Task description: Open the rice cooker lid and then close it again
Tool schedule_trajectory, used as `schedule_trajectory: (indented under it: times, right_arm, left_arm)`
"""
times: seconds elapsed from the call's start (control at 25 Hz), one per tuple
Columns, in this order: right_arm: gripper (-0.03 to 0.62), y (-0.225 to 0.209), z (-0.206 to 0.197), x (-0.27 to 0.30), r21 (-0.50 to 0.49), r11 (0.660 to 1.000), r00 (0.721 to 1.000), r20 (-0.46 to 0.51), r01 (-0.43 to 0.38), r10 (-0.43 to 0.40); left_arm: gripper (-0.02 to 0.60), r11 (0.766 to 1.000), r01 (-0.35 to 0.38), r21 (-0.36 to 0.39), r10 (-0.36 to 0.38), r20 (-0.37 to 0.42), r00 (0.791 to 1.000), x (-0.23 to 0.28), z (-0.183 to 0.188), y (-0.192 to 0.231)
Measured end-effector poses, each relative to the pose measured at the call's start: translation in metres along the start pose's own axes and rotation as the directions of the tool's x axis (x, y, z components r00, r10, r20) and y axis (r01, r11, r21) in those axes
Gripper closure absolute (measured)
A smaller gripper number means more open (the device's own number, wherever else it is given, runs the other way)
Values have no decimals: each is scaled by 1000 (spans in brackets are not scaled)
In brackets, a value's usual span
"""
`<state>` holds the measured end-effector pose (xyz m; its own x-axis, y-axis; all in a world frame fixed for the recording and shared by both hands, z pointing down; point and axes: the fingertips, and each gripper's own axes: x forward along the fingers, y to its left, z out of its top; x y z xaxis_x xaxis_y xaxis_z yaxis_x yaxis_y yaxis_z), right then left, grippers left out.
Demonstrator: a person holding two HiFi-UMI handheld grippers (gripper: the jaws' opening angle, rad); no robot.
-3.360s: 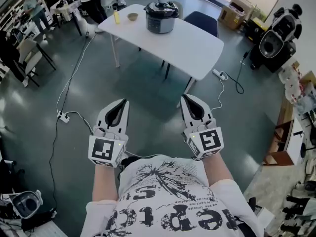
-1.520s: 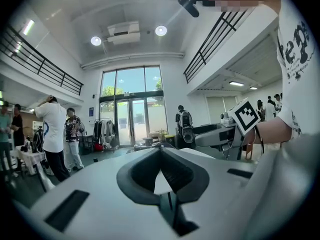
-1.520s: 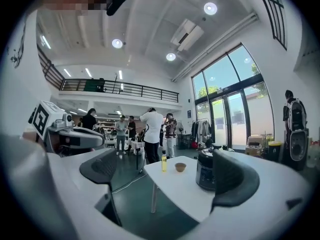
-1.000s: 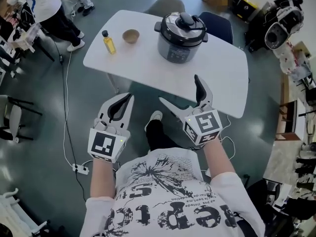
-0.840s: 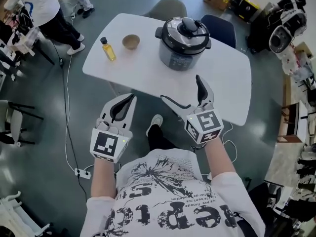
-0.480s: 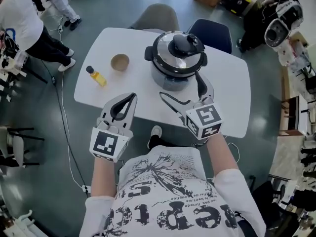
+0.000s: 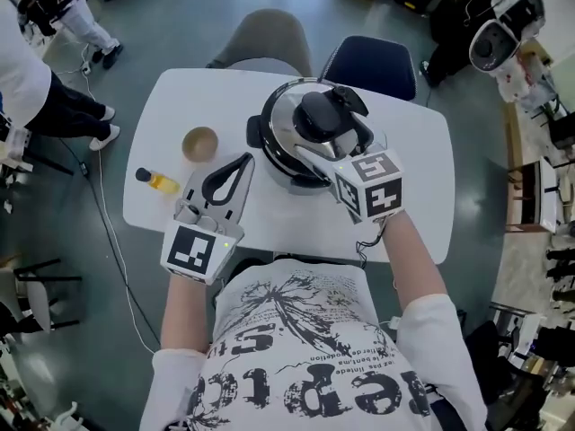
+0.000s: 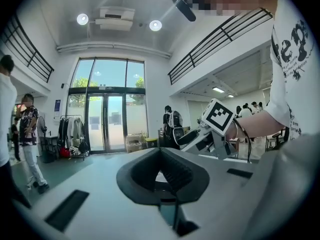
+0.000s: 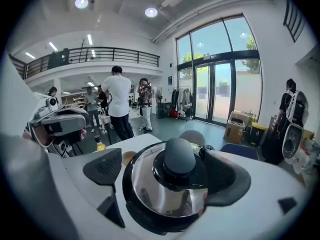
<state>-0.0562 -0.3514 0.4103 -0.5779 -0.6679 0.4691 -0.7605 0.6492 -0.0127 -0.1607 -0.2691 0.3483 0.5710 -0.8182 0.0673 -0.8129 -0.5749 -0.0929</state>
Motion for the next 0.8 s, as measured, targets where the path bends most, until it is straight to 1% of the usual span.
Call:
schedule_trajectory:
  times: [0.12,0.28,0.4,0.52,0.56,0.68,0.72,0.8]
  right_arm:
    - [89,-9,-1,29,3,1000,995,-103,-4,4]
    - [129,-20,-1,56,2,1000,976,-216,-8,8]
    - [146,-26,-1,68,16,999,962,-270,-28,31]
    - [169,-29,-5,76,26,999,941,-334,-40,46]
    - [181,-30,-8,78,25,999,931,-362,-38,44]
    - [264,-35,-13,79,38,999,906,-422,-17,31]
    - [278,-36,-13,78,46,999,902,-431,-9,28]
    - [283,-37,-14,78,57,998,897,-441,5,21]
  left_arm:
    - [568,1000,28,3,-28,2,1000,13,-5,14]
    - [568,999,48,11,-48,14,999,26,-2,25]
    - [568,997,65,36,-65,13,998,37,0,26]
    - [568,996,78,40,-79,11,997,48,0,28]
    - [568,996,80,39,-81,12,997,52,1,27]
    - [568,995,87,52,-88,17,996,57,7,24]
    - [568,994,92,56,-93,18,996,57,8,23]
    - [568,994,100,54,-101,19,995,58,8,23]
